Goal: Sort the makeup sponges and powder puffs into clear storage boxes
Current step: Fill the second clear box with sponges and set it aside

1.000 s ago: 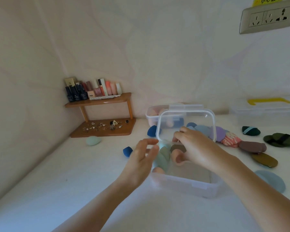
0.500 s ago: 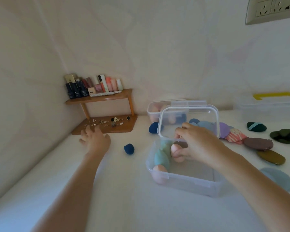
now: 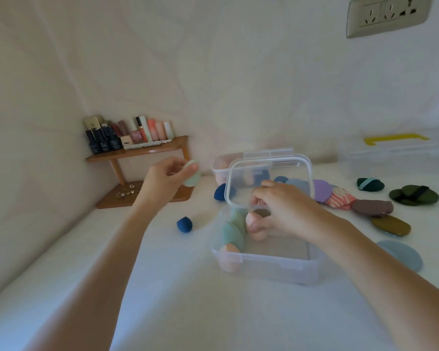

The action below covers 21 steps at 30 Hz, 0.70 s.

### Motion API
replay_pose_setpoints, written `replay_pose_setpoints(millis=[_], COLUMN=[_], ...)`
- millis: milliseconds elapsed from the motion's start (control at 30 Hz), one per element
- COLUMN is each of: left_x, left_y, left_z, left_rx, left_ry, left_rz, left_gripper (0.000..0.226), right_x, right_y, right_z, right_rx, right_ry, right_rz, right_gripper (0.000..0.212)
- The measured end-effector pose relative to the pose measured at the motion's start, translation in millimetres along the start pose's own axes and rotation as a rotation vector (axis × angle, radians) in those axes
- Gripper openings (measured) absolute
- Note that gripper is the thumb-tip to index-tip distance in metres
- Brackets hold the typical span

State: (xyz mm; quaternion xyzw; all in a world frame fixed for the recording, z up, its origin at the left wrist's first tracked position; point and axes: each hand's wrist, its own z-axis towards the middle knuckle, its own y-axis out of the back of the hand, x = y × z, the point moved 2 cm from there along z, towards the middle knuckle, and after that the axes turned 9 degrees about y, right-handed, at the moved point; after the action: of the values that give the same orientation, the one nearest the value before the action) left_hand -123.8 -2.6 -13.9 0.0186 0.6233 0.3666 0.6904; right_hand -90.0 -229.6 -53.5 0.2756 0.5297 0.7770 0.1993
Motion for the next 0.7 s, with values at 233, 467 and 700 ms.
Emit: replay_pose_setpoints(millis=[233,467,700], left_x=[-52.0,-41.8,-30.7], left_y=[-34.2,-45.2,-58.3], left_z=[-62.6,-55.8,-56.8], left_rx=[0.824,0.733,0.687], left_ry=[-0.112,-0.211,-0.209], left_rz=[0.022,0.294,0.483], left_gripper=[0.021,0.019,0.017], right_x=[2.7,8.2,4.8], right_y=[3.4,8.0,7.9], right_z=[-2.6,-7.1,-8.6], right_rx=[-0.005,0.020,0.032], right_ry=[0.053,0.087,0.042], right_rz=[0.054,-0.038,0.065], right_gripper=[0.039,0.016,0.021])
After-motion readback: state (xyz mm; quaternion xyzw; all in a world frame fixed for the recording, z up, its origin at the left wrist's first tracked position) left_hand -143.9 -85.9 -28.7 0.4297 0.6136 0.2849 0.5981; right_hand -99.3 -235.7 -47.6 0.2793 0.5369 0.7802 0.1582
